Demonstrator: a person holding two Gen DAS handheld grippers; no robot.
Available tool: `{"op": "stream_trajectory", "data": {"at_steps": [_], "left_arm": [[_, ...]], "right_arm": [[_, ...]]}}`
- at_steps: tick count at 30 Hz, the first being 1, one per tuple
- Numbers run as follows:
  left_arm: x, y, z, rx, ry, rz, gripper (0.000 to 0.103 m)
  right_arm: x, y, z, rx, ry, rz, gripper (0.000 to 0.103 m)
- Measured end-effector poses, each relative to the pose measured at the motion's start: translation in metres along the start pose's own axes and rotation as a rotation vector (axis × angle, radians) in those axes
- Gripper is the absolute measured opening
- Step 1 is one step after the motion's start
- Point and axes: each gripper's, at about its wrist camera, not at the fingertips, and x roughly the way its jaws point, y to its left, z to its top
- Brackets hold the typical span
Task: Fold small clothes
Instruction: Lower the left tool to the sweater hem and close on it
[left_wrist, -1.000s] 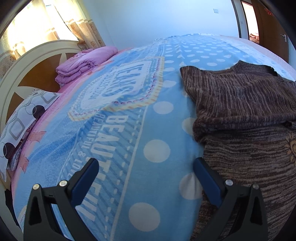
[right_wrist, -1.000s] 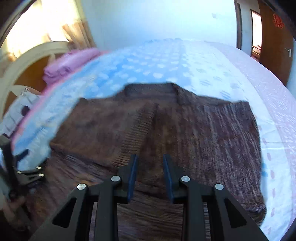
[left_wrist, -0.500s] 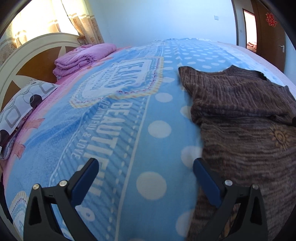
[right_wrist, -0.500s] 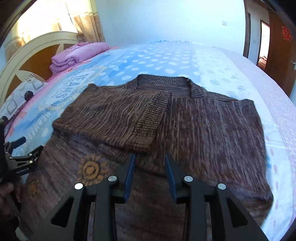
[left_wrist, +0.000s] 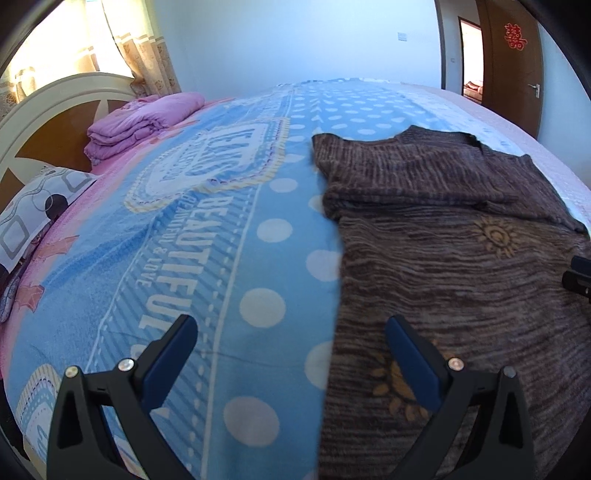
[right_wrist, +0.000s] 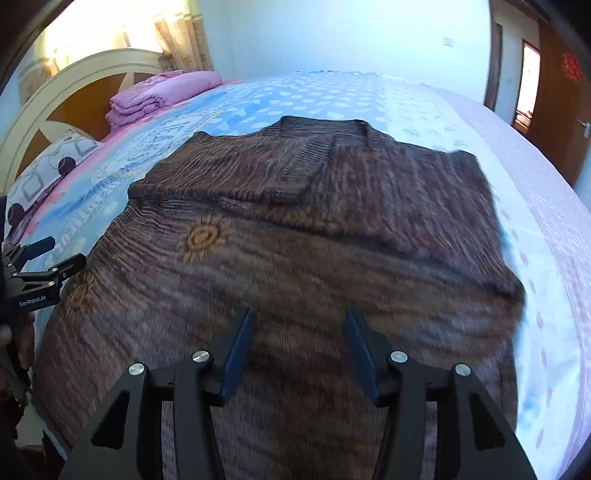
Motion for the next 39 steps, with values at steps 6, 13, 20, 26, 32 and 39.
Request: {"op": "stream_trajectory", "data": {"at_steps": [6,13,20,26,32,39], "left_arm": [[-0.016,-0.004,-0.01,0.02,0.011,-0.044,0.103],[-0.03,-0.004,-0.026,0.038,0.032,-0.074,0.103],[-0.048,-0.002,-0.041,0.044,0.037,-0.102,0.103],[-0.061,0.001,-0.06,0.035,0.062,-0.153,0.098],[-0.075,0.008,-0.081,0.018,0.097,-0.208,0.094],[-0.08,0.014,-0.107,-0.039,0.166,-0.284,0.069]], "right_arm": [[-0.023,-0.002,-0.022,0.03,0.018,0.021,0.053],[-0.039,0.002,-0.051,0.028,0.021,0.001,0.053],[-0.056,0.004,-0.071,0.032,0.02,-0.011,0.053],[-0.068,0.003,-0.088,0.047,0.032,-0.026,0.053],[-0.085,0.01,-0.109,0.03,0.038,-0.036,0.053],[-0.091,0.013,-0.129,0.016,0.05,-0.045,0.054]]}}
